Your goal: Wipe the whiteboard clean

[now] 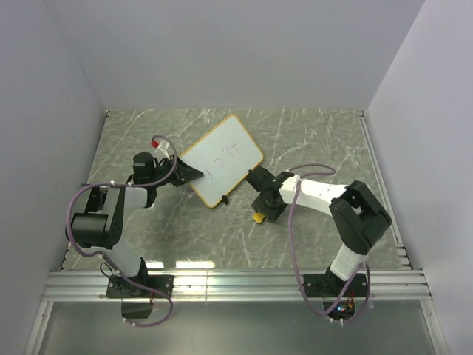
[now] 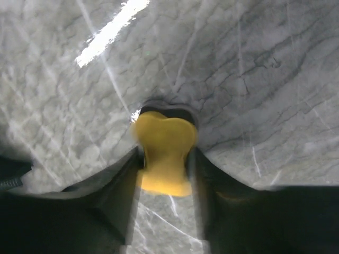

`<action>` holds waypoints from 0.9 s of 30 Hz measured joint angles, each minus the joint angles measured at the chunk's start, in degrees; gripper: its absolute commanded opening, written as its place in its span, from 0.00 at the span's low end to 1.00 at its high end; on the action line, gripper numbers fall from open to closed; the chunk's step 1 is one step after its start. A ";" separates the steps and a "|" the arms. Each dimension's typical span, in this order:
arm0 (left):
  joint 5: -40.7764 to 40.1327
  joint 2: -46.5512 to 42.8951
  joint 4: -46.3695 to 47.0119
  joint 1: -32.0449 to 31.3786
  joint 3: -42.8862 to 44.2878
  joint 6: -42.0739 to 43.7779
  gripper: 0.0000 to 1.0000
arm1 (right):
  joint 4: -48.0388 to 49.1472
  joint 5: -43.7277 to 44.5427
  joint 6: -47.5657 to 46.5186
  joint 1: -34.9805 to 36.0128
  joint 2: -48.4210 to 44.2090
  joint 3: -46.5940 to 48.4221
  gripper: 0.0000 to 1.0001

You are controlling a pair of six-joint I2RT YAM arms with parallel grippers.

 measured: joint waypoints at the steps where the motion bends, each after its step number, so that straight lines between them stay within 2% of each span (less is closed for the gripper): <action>1: -0.02 0.00 0.00 -0.04 0.00 0.07 0.24 | 0.02 0.04 -0.11 0.00 0.59 0.04 0.39; 2: -0.07 0.00 0.00 -0.07 0.00 0.04 0.24 | -0.04 0.02 -0.24 0.00 1.01 0.11 0.32; 3: -0.13 0.00 -0.02 -0.11 0.02 0.04 0.24 | -0.39 0.04 -0.17 0.00 1.27 0.44 0.20; 5: -0.17 0.00 0.00 -0.11 0.02 0.07 0.24 | -0.68 0.39 -0.50 0.00 2.05 1.38 0.10; 6: -0.22 0.00 -0.07 -0.11 0.02 0.07 0.23 | -1.09 0.42 -0.59 0.00 2.64 2.05 0.02; 7: -0.37 0.00 -0.15 -0.11 0.02 0.17 0.22 | -1.44 0.46 -0.81 0.00 3.02 2.67 0.00; 11: -0.76 0.00 -0.37 -0.17 0.11 1.16 0.17 | -2.10 0.83 -1.20 0.00 3.74 4.07 0.00; 12: -0.72 0.00 -0.39 -0.28 0.26 1.55 0.09 | -2.19 1.01 -1.36 0.00 3.87 4.37 0.00; 15: -0.31 -0.20 0.20 -0.85 1.20 2.34 0.00 | -2.95 1.90 -2.67 -0.07 4.61 7.23 0.00; 21: -2.12 -1.25 -2.62 -2.10 1.86 4.83 0.00 | -2.40 3.74 -5.70 -1.11 4.92 19.45 0.00; 27: -7.93 -4.15 -6.21 -5.38 2.08 7.56 0.00 | 4.22 3.78 -8.68 -2.91 4.92 28.61 0.00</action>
